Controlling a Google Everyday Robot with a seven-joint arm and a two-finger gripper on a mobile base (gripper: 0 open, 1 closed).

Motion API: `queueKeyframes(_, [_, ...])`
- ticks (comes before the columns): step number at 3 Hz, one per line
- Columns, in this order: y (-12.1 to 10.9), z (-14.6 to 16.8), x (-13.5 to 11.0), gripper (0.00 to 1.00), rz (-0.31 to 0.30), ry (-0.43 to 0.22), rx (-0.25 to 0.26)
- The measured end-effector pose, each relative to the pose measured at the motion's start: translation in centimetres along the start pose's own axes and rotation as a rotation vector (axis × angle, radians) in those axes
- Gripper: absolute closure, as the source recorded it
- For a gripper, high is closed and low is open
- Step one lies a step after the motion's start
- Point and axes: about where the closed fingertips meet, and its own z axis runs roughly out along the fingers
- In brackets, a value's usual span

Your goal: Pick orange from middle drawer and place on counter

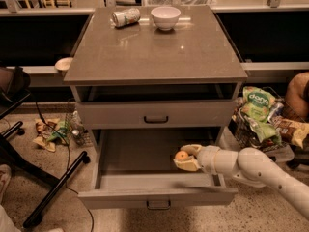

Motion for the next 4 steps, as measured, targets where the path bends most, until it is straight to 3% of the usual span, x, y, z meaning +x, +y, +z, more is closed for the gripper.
queueKeyframes(2, [-4.1, -7.4, -6.4, 1.0, 0.016, 0.082, 0.022])
queueKeyframes(3, [-5.3, -11.0, -10.8, 1.0, -0.014, 0.143, 0.053])
queueKeyframes(4, [-5.3, -11.0, -10.8, 1.0, -0.014, 0.143, 0.053])
